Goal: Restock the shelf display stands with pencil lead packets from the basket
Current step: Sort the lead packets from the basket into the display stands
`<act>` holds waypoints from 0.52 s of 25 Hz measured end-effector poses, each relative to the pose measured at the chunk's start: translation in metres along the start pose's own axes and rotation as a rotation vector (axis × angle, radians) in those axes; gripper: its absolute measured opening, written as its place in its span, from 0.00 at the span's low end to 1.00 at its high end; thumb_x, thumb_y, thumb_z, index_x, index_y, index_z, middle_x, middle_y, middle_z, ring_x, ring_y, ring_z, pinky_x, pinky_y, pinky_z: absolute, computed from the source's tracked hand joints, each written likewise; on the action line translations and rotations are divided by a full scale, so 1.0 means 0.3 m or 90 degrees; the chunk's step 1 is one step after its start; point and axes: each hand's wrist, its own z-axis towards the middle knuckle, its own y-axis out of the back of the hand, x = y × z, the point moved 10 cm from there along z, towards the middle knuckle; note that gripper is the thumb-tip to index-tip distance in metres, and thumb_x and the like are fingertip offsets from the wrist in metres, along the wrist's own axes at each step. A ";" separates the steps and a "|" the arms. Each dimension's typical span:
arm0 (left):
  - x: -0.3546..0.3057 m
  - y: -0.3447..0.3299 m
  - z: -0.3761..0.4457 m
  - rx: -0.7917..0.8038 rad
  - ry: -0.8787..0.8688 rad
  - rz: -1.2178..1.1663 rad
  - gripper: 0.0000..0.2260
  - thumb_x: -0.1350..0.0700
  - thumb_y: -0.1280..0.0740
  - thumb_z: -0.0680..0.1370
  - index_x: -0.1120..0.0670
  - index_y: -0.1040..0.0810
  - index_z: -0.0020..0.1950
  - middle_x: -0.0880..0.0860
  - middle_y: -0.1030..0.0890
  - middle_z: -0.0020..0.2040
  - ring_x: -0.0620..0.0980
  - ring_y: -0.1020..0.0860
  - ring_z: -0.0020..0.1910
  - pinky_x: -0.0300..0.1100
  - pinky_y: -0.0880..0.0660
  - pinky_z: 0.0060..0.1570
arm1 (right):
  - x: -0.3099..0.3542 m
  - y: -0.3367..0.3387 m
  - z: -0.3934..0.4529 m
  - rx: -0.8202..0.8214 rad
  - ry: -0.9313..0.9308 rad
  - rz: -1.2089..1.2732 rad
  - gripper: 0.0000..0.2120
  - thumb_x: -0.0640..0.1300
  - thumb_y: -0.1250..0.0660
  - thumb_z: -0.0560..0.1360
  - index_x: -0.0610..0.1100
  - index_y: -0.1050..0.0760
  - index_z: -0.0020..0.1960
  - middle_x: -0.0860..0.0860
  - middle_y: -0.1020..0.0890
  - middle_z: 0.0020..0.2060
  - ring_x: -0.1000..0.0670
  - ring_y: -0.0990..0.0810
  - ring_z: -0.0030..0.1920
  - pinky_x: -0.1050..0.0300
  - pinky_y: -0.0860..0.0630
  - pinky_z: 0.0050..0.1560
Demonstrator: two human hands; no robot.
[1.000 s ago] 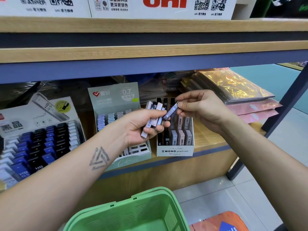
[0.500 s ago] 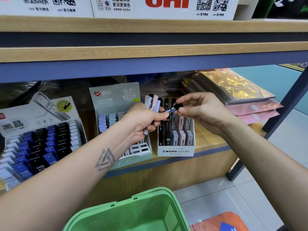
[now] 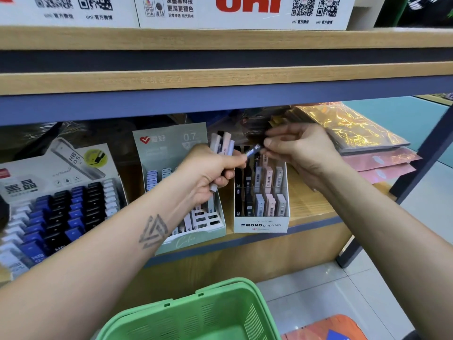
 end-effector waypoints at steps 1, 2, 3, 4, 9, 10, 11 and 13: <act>-0.006 0.006 0.002 0.004 0.028 -0.031 0.06 0.63 0.28 0.76 0.61 0.23 0.49 0.58 0.21 0.39 0.43 0.31 0.24 0.30 0.38 0.16 | 0.023 0.019 0.019 -0.030 0.025 -0.004 0.10 0.28 0.27 0.72 0.37 0.19 0.51 0.42 0.13 0.42 0.41 0.13 0.48 0.52 0.16 0.52; -0.008 0.012 0.002 0.011 0.061 -0.069 0.05 0.61 0.29 0.77 0.60 0.24 0.48 0.56 0.22 0.37 0.42 0.32 0.24 0.29 0.38 0.16 | 0.049 0.039 0.038 -0.056 0.057 -0.026 0.10 0.28 0.26 0.71 0.39 0.18 0.50 0.43 0.13 0.44 0.41 0.14 0.50 0.49 0.17 0.54; -0.005 0.019 0.001 0.015 0.096 -0.108 0.05 0.60 0.30 0.78 0.59 0.25 0.45 0.56 0.24 0.35 0.43 0.32 0.24 0.29 0.39 0.16 | 0.073 0.053 0.055 -0.078 0.090 -0.076 0.11 0.29 0.25 0.71 0.41 0.17 0.50 0.46 0.13 0.46 0.42 0.14 0.51 0.47 0.18 0.56; -0.001 0.028 -0.001 0.018 0.126 -0.141 0.06 0.59 0.31 0.78 0.59 0.25 0.43 0.56 0.25 0.34 0.43 0.33 0.26 0.29 0.39 0.16 | 0.093 0.056 0.068 -0.093 0.122 -0.153 0.11 0.32 0.25 0.71 0.43 0.16 0.50 0.48 0.13 0.48 0.45 0.14 0.52 0.45 0.19 0.57; 0.008 0.042 -0.015 0.046 0.180 -0.240 0.01 0.65 0.37 0.77 0.61 0.28 0.47 0.59 0.26 0.41 0.47 0.31 0.32 0.32 0.36 0.19 | 0.140 -0.010 0.077 -0.094 0.226 -0.459 0.10 0.35 0.26 0.74 0.44 0.16 0.54 0.50 0.14 0.51 0.51 0.17 0.53 0.50 0.20 0.59; 0.009 0.041 -0.015 0.052 0.182 -0.250 0.01 0.66 0.37 0.77 0.61 0.28 0.48 0.60 0.26 0.42 0.48 0.30 0.32 0.32 0.35 0.20 | 0.139 -0.017 0.078 -0.085 0.230 -0.479 0.10 0.35 0.27 0.75 0.44 0.16 0.54 0.50 0.14 0.51 0.51 0.17 0.54 0.51 0.20 0.60; 0.008 0.037 -0.015 0.061 0.185 -0.259 0.01 0.66 0.37 0.79 0.62 0.27 0.49 0.60 0.26 0.43 0.48 0.30 0.33 0.32 0.33 0.21 | 0.137 -0.024 0.080 -0.080 0.236 -0.514 0.10 0.35 0.27 0.75 0.45 0.16 0.54 0.50 0.14 0.52 0.50 0.17 0.54 0.51 0.21 0.61; 0.006 0.020 -0.021 0.086 0.192 -0.271 0.02 0.65 0.37 0.81 0.63 0.26 0.50 0.61 0.26 0.44 0.47 0.29 0.34 0.32 0.30 0.23 | 0.130 -0.038 0.084 -0.078 0.262 -0.608 0.11 0.34 0.28 0.75 0.44 0.15 0.55 0.48 0.14 0.53 0.47 0.18 0.55 0.51 0.22 0.61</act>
